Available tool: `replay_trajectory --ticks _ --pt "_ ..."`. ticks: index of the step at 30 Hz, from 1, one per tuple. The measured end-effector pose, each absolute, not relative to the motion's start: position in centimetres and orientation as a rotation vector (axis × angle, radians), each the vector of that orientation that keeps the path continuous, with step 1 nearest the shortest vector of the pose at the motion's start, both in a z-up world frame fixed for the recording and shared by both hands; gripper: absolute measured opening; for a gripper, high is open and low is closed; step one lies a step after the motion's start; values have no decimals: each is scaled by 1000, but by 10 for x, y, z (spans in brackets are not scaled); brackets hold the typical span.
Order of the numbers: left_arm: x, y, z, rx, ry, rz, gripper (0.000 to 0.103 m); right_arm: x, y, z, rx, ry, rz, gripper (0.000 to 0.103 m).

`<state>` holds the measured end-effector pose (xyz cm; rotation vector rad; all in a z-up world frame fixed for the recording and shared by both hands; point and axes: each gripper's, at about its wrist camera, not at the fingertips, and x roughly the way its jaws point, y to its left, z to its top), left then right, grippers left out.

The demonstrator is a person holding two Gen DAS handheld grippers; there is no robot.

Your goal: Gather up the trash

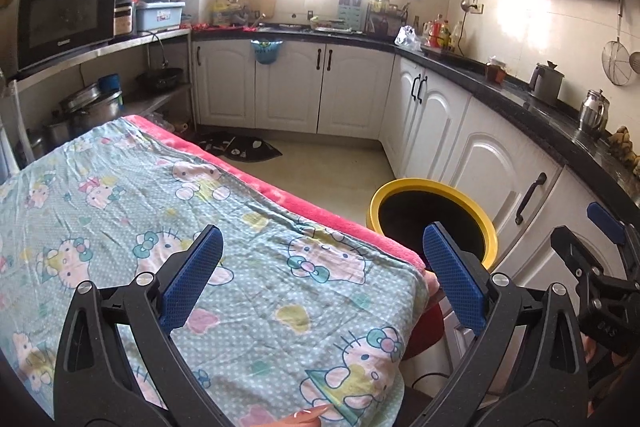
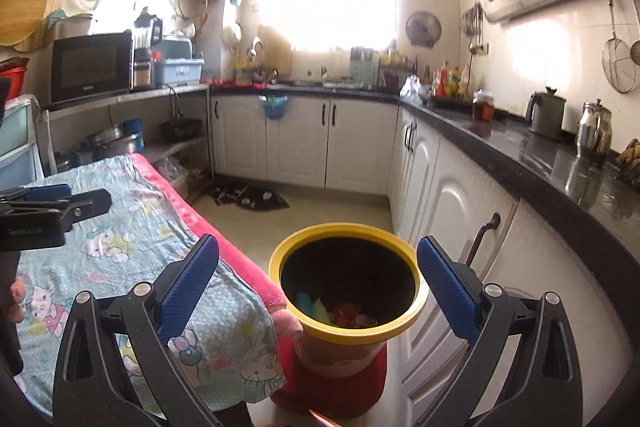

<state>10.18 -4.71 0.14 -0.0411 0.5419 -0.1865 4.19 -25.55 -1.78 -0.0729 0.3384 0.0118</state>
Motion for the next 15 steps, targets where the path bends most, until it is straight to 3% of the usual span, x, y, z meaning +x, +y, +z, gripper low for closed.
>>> replay_trajectory --ticks 10,15 --pt "65 -52 -9 -17 446 -167 92 -13 -233 -22 -142 120 -9 97" --pt "48 -49 -17 -28 408 -166 92 -30 -235 -26 -86 101 -22 97"
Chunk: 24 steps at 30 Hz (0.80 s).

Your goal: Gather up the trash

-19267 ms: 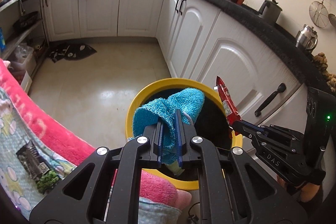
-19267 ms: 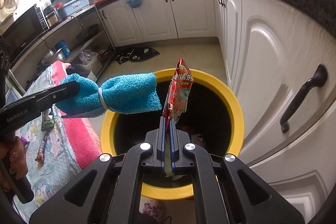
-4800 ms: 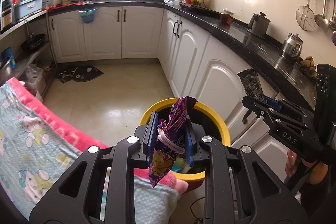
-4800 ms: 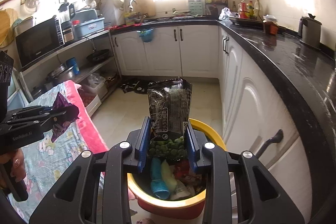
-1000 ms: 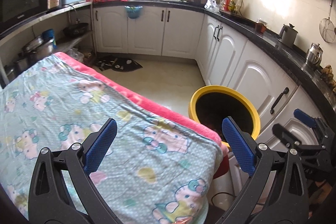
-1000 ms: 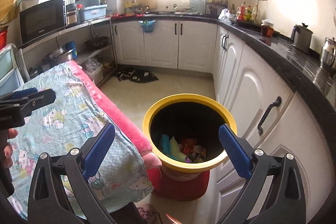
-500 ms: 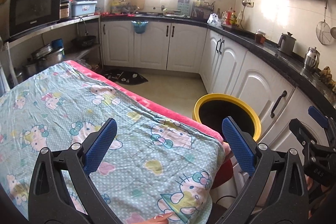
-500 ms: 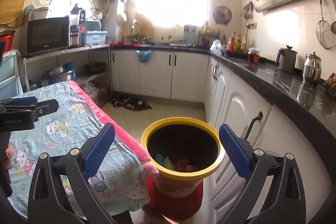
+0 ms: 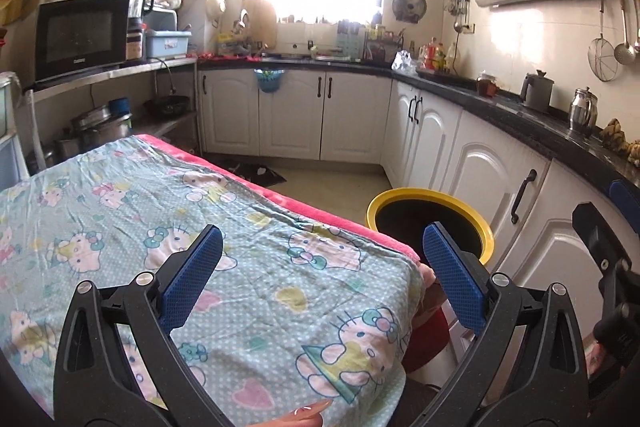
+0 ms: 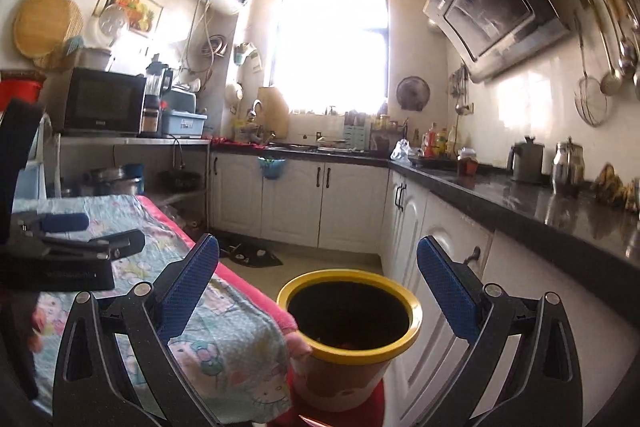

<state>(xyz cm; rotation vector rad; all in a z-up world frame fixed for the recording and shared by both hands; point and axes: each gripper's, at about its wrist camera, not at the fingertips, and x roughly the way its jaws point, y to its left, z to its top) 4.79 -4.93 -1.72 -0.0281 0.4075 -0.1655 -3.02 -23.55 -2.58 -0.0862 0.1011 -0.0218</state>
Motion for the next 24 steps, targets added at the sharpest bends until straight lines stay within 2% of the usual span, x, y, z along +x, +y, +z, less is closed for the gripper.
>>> replay_trajectory --ticks 24 --pt "34 -50 -22 -32 363 -159 92 -29 -242 -40 -55 164 -45 97"
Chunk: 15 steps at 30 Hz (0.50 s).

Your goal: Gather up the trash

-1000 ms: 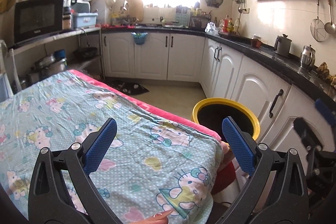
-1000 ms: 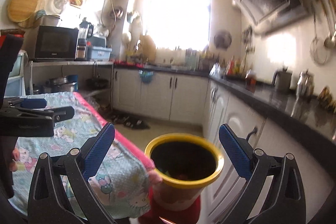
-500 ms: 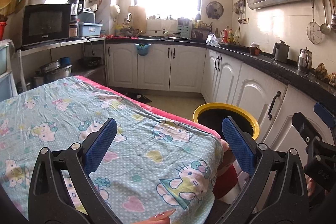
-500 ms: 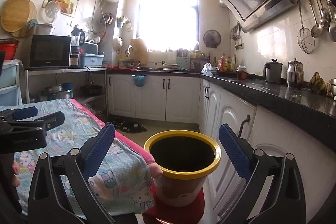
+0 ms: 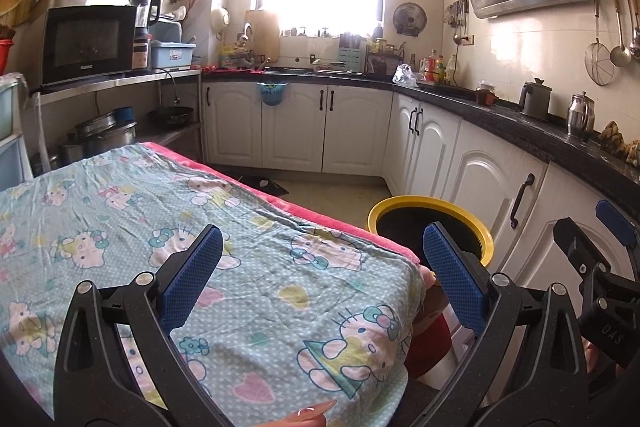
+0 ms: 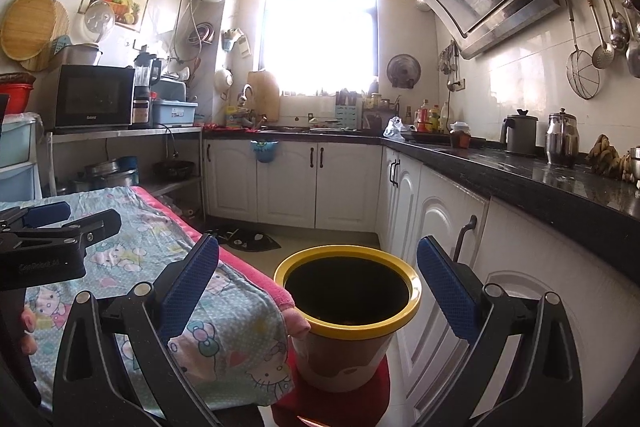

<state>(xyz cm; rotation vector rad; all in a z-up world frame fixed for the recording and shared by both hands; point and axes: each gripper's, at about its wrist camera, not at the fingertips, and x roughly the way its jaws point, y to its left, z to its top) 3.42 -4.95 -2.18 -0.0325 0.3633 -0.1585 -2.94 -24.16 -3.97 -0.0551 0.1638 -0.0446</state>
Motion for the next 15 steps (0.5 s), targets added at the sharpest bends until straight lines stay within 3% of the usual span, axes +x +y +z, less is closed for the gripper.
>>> replay_trajectory --ticks 15 --pt "33 -49 -22 -32 360 -159 92 -29 -241 -40 -56 165 -42 97"
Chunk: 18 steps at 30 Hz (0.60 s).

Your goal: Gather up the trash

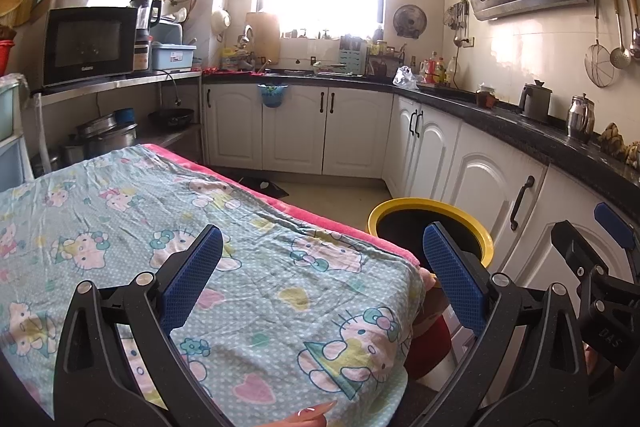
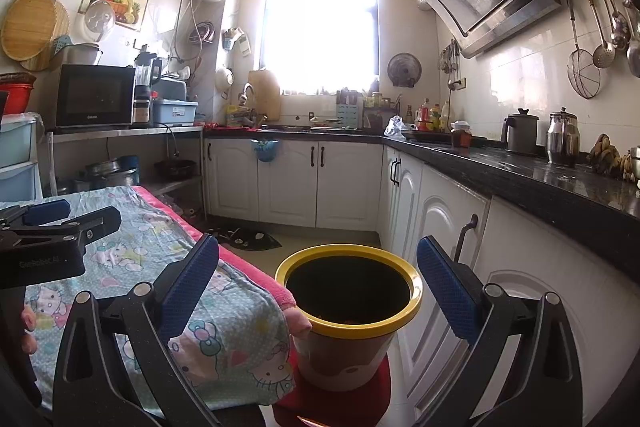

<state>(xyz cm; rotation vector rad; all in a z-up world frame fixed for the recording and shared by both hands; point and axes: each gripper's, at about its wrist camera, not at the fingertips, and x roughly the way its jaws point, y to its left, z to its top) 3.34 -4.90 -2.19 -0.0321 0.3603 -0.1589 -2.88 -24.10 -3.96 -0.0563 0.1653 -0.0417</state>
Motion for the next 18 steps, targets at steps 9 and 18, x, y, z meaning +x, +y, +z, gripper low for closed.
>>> replay_trajectory --ticks 9,18 --pt "32 -49 -21 -34 357 -155 92 -29 -240 -40 -55 167 -41 97" --pt "32 -48 -20 -34 358 -151 92 -29 -239 -40 -56 166 -42 97"
